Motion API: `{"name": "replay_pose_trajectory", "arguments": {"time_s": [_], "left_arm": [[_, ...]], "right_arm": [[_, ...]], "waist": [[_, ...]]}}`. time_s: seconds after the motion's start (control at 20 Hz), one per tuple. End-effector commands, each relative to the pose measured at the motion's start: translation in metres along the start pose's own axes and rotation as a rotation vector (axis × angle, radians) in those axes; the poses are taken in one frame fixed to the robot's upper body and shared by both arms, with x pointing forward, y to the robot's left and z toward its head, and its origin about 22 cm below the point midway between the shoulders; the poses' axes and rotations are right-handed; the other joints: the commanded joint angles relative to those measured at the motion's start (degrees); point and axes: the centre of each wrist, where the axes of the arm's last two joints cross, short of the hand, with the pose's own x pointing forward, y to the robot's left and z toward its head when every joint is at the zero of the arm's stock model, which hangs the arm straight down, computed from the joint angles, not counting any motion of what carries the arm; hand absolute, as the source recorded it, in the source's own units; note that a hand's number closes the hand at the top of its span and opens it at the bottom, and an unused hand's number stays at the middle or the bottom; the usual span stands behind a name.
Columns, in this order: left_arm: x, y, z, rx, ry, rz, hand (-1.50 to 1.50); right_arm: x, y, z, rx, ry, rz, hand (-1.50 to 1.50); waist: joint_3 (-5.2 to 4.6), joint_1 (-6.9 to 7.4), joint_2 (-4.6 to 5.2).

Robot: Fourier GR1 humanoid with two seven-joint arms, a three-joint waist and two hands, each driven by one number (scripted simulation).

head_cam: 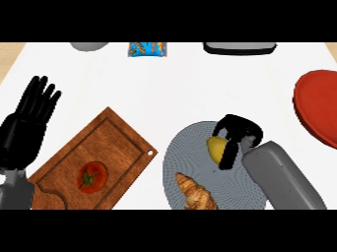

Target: Pick the lemon from the placemat and place it in the bowl

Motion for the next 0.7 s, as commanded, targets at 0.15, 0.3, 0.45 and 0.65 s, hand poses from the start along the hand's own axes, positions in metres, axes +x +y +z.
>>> {"name": "replay_pose_trajectory", "arguments": {"time_s": [0.15,0.3,0.45,0.65], "left_arm": [[0.002,-0.018,0.004,-0.016,-0.013,0.005,0.0],[0.005,0.021,-0.013,-0.006,-0.006,0.005,0.0],[0.003,-0.001,-0.015,0.01,0.005,-0.003,0.0],[0.005,0.015,0.004,0.05,0.018,0.001,0.0]], "right_arm": [[-0.011,-0.016,-0.022,-0.017,-0.021,0.117,1.5],[0.004,0.007,-0.012,-0.036,-0.074,0.135,1.5],[0.01,0.001,-0.008,-0.051,-0.055,0.173,1.5],[-0.041,0.013,0.027,-0.075,-0.338,0.341,1.5]], "waist": [[0.11,0.26,0.21],[0.09,-0.14,0.17],[0.1,-0.19,0.14],[0.14,-2.61,-0.59]]}}
